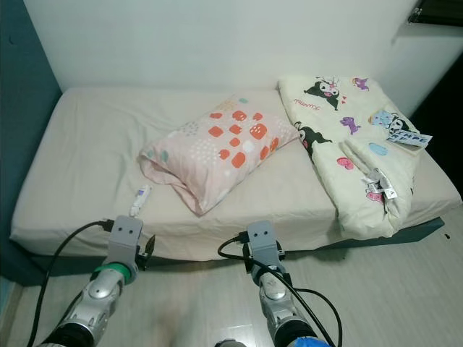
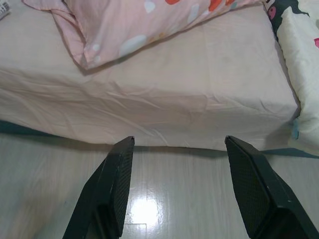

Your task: Clean up the room

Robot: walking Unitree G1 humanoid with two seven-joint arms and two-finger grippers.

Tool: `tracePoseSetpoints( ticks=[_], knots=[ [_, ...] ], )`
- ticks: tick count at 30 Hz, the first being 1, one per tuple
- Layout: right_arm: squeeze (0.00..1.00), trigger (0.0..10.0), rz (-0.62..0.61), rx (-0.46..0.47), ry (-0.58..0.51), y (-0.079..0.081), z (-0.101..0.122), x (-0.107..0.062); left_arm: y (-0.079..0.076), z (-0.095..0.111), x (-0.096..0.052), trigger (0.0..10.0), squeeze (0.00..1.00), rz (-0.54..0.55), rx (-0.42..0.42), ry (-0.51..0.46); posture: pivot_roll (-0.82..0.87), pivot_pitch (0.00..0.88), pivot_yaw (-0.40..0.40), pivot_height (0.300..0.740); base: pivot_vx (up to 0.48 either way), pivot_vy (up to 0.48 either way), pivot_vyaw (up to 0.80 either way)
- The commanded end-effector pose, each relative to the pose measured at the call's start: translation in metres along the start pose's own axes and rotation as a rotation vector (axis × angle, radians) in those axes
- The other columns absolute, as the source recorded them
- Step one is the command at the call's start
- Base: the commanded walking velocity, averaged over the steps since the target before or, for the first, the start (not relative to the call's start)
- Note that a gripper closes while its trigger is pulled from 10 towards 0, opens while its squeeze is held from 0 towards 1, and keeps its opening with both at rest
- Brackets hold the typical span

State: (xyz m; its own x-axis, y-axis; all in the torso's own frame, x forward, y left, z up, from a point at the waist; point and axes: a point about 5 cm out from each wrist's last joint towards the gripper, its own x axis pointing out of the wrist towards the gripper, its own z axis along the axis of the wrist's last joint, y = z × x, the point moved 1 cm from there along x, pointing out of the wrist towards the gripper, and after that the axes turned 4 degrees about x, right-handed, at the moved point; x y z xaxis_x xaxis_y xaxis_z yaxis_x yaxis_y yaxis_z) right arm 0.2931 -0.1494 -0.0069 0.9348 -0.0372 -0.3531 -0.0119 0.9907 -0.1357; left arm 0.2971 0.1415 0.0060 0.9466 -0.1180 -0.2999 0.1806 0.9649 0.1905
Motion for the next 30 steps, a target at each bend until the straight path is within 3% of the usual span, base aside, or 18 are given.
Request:
tracePoseSetpoints(
  ticks=[1,30],
  knots=[
    [0.00,10.0,-0.012,0.017,0.015,-0.0028,-0.0034,-0.0010,-0.0015,0.0009,0.0004,10.0,0.00,-0.006,0.005,-0.004,0.00,0.013,-0.026,0.740,0.292,0.000,0.00],
    [0.00,10.0,-0.012,0.006,0.005,0.0003,-0.0025,-0.0015,-0.0039,0.0061,0.0009,10.0,0.00,-0.038,-0.001,-0.040,0.00,0.007,-0.018,0.740,0.402,0.000,0.00]
  ],
)
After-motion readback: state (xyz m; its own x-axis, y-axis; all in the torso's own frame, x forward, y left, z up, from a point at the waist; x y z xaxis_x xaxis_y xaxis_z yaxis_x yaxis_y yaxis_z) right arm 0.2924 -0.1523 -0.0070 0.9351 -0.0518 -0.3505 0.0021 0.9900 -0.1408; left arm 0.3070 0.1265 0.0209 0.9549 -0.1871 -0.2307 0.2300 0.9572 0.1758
